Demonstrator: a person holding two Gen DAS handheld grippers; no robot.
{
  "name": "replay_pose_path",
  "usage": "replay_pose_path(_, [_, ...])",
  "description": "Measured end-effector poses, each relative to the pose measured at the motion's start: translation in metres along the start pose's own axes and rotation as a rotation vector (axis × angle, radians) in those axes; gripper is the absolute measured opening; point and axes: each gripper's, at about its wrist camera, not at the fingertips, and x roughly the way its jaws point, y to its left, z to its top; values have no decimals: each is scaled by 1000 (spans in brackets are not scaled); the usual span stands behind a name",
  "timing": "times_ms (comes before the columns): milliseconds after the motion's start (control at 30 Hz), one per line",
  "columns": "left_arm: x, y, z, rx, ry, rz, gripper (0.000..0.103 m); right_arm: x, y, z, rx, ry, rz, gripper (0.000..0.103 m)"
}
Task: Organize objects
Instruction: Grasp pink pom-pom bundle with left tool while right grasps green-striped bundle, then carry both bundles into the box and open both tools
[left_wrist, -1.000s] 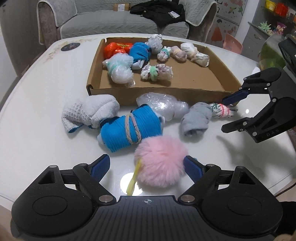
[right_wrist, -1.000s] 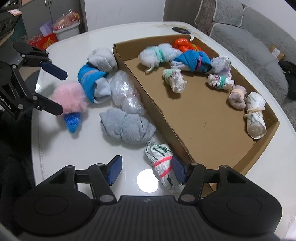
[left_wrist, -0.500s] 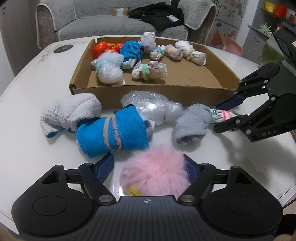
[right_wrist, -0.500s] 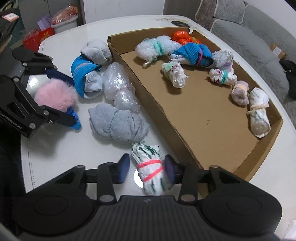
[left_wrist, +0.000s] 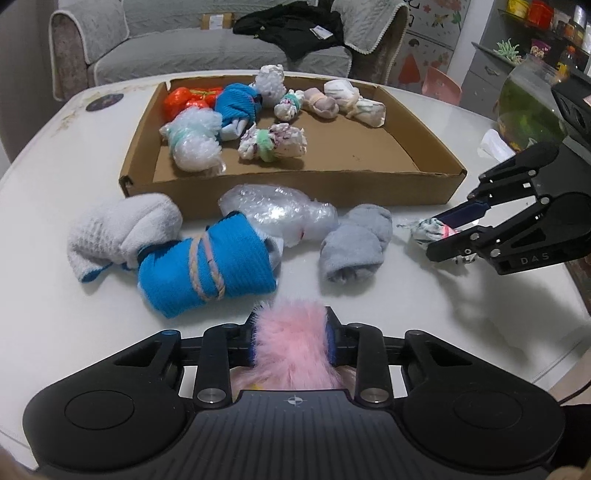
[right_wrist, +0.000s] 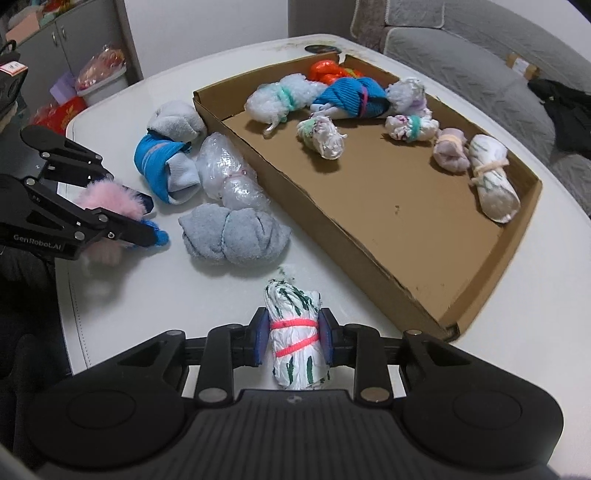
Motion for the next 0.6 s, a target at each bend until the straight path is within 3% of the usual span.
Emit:
replay_pose_path(333, [-27,14,8,-34,-17,-63,36,-27,-4,4,37,-84,-2,26])
replay_pose_path(433, [-43,15,28,-10,-48,-85,36,-41,-8,11,48,-123,-14,26])
replay_pose_path(600, [-66,19,96,26,-115,-82,36,-68,-26,38,52,-183,-39,26])
